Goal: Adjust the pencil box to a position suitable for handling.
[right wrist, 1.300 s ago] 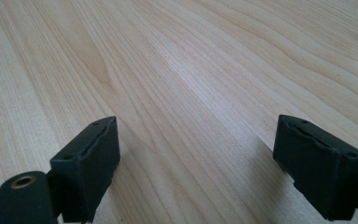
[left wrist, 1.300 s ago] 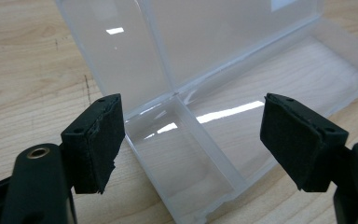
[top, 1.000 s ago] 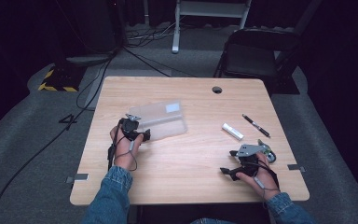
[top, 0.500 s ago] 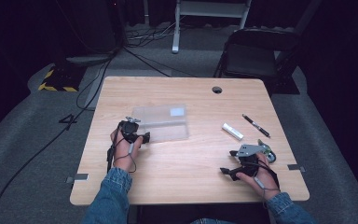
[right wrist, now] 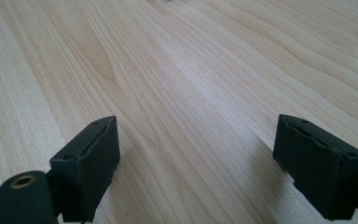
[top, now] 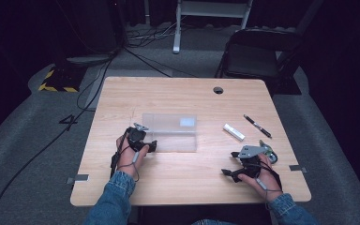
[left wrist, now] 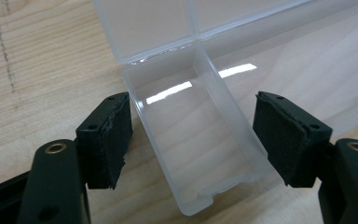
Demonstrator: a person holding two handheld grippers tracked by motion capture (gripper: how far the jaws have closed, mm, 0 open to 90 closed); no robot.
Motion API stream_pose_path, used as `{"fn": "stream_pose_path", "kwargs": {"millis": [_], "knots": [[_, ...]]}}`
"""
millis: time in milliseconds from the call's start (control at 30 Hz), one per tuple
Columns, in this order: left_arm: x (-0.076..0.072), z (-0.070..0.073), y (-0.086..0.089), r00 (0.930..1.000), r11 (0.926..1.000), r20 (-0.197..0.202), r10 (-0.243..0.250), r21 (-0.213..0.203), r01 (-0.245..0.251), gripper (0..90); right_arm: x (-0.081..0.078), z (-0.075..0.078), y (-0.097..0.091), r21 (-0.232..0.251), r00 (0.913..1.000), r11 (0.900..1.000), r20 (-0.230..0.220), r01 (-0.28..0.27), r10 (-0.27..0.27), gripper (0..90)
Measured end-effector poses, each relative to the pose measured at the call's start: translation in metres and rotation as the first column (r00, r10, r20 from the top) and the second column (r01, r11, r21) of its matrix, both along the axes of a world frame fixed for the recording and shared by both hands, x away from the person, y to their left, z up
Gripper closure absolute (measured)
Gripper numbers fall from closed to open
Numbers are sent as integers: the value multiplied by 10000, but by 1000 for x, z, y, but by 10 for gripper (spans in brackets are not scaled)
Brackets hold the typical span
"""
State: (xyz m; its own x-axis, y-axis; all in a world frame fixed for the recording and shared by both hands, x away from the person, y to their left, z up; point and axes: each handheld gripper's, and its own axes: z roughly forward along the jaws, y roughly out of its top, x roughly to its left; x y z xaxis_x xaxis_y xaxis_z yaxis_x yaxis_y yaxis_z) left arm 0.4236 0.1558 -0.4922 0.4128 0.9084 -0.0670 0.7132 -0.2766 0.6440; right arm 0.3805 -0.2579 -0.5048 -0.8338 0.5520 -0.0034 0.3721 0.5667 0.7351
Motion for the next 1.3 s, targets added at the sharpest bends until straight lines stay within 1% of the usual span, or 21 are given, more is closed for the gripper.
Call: {"fn": "stream_pose_path", "kwargs": {"millis": [67, 100, 167, 200, 233, 267, 333, 433, 467, 533, 667, 700, 767, 800, 833, 933, 1067, 1200, 1300], "knots": [[-4, 1, -4, 9998, 9998, -76, -169, 107, 170, 289, 0, 0, 0, 2, 10000, 10000, 5, -10, 10, 148], [-4, 1, -4, 9998, 9998, -76, -169, 107, 170, 288, 0, 0, 0, -1, 10000, 10000, 5, -14, 14, 148], [-10, 3, -8, 9989, 9987, -164, -442, 260, 446, 288, 0, 0, 0, 2, 10000, 10000, 4, -19, 19, 148], [-15, 2, -11, 9987, 9986, -34, -508, 135, 509, 287, 0, 0, 0, -13, 10000, 10000, 10, -34, 34, 148], [-19, 1, -13, 9983, 9983, -31, -585, -28, 585, 288, 0, 0, 0, -15, 10000, 10000, 10, -38, 38, 148], [-19, 1, -13, 9983, 9983, -31, -585, -28, 585, 284, -1, 0, 0, -12, 10000, 10000, 1, -40, 40, 148], [-28, 0, -18, 9971, 9970, -105, -757, -189, 754, 280, -1, 0, 0, -11, 10000, 10000, -1, -43, 43, 148], [-39, 1, -25, 9942, 9942, -173, -1060, -215, 1056, 279, -1, 0, -1, -9, 10000, 10000, -13, -58, 58, 148], [-43, 1, -27, 9925, 9925, -185, -1206, -210, 1202, 277, -1, 0, -1, -9, 10000, 10000, -13, -63, 63, 148], [-48, 1, -32, 9907, 9905, -195, -1348, -294, 1342, 276, -1, 0, -1, -11, 10000, 10000, -9, -74, 74, 148], [-58, 2, -40, 9841, 9840, -282, -1756, -343, 1746, 275, -2, 0, -1, -11, 10000, 10000, 1, -35, 35, 152], [-61, 3, -43, 9828, 9825, -243, -1833, -374, 1823, 274, -3, 0, -2, -4, 10000, 10000, 3, -18, 18, 156], [-66, 4, -47, 9791, 9776, -317, -2009, -705, 1983, 266, -4, 0, -3, 20, 10000, 10000, -8, 33, -33, 164], [-69, 4, -49, 9763, 9735, -367, -2133, -921, 2093, 262, -4, 0, -4, 25, 10000, 10000, -12, 52, -52, 171], [-71, 5, -51, 9756, 9720, -325, -2171, -990, 2130, 262, -5, 0, -5, 46, 10000, 10000, -19, 66, -66, 181], [-76, 7, -56, 9712, 9680, -220, -2373, -888, 2346, 250, -5, 1, -8, 86, 10000, 9999, -15, 81, -81, 196], [-81, 8, -57, 9706, 9660, -239, -2394, -1068, 2356, 249, -5, 1, -9, 105, 10000, 9999, -12, 87, -87, 203], [-82, 9, -56, 9698, 9652, -224, -2429, -1054, 2393, 260, -4, 1, -10, 113, 10000, 9999, 2, 89, -89, 209], [-82, 9, -55, 9729, 9679, -142, -2309, -1056, 2282, 260, -4, 1, -11, 113, 9999, 9999, 2, 102, -102, 209]]}}
